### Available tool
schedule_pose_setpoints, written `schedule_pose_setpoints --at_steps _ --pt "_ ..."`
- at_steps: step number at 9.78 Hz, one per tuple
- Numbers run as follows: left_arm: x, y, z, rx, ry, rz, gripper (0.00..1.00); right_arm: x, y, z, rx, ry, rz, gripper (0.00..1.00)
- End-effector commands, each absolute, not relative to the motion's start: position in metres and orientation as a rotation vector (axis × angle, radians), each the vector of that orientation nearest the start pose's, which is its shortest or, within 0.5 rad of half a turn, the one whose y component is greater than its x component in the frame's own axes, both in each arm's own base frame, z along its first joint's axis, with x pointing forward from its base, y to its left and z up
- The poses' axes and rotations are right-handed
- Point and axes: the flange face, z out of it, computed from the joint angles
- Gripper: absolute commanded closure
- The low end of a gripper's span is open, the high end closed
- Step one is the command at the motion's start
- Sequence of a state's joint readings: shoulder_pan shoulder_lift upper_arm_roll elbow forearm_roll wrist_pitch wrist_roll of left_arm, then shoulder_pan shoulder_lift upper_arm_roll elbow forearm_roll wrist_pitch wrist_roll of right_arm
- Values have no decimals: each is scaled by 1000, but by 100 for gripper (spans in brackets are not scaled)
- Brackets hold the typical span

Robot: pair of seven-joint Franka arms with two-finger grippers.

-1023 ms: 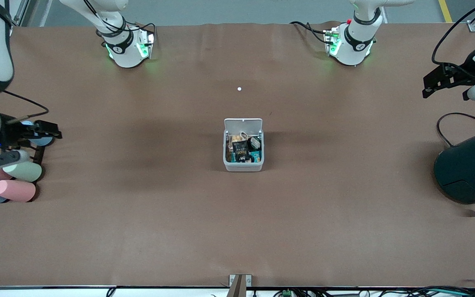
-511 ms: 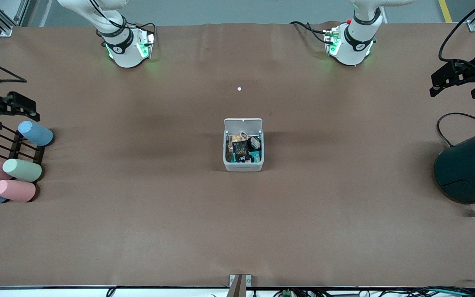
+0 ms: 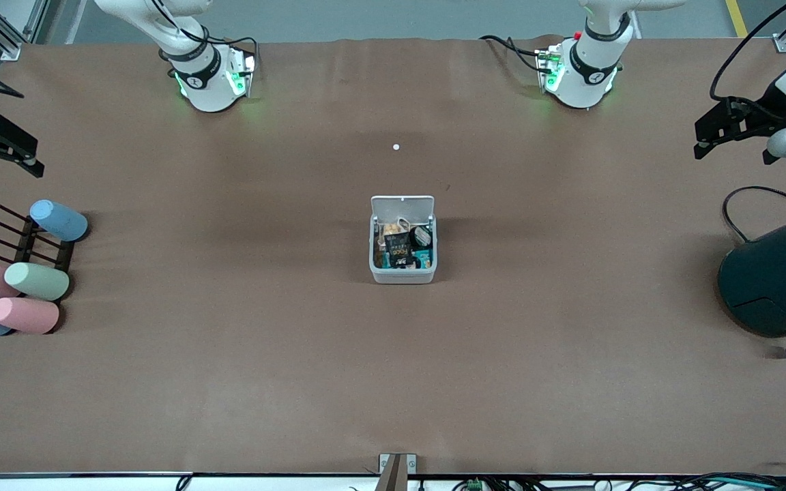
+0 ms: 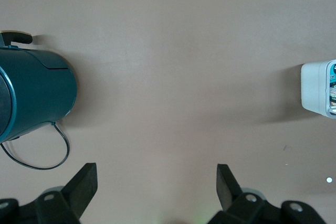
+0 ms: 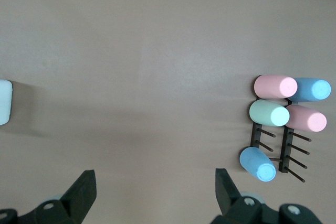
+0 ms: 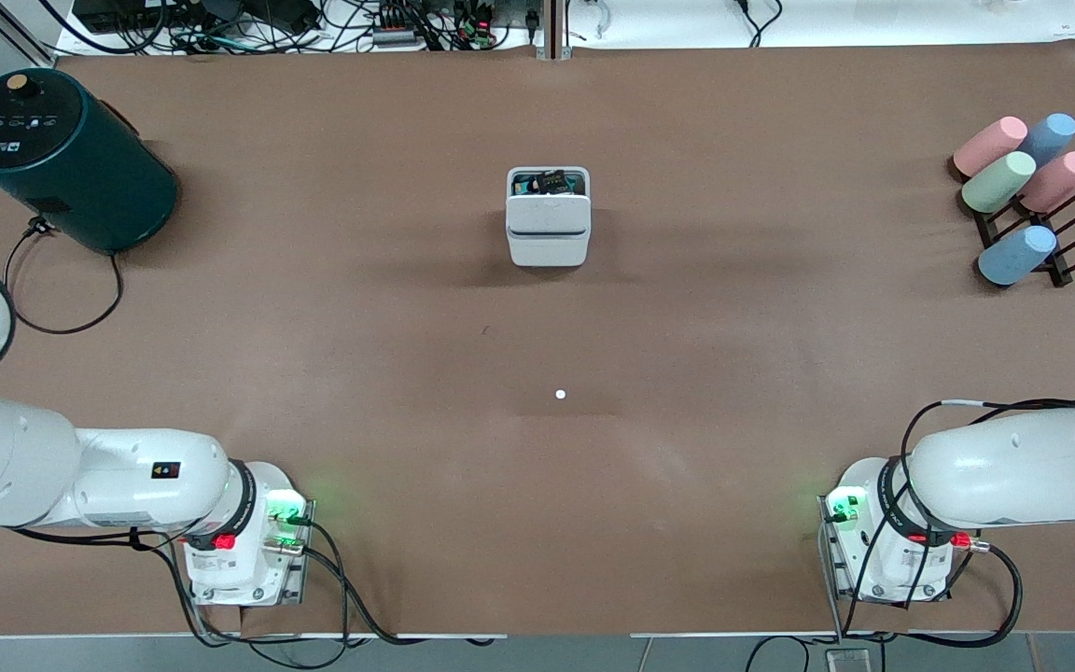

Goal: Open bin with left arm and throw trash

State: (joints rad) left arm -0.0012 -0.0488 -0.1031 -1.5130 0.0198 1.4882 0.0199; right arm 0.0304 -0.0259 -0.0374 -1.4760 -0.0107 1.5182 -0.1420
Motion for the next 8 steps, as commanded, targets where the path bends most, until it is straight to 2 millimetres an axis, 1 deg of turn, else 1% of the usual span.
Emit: schedule_pose_setpoints --at_steps 1,2,3,4,5,7,8 --pt "526 -52 678 -3138 204 -48 0 527 -7 677 -3166 -176 -104 0" --pt "529 -39 677 -3154 164 -48 0 527 -8 676 -3172 -174 -101 0" --pt "529 -38 677 -3174 158 -50 0 527 -10 677 -3195 -170 -102 0" --pt "529 -37 677 -3170 159 -50 0 527 -9 678 -3201 -130 -108 0" --pt "529 -39 676 -3166 178 -45 0 527 -9 677 -3200 -38 -109 0" --pt "529 -39 676 -3151 231 -46 0 528 -11 677 -3199 -32 -109 0" --pt "529 -39 675 -3112 261 -42 0 528 -12 677 -3197 -30 -109 0"
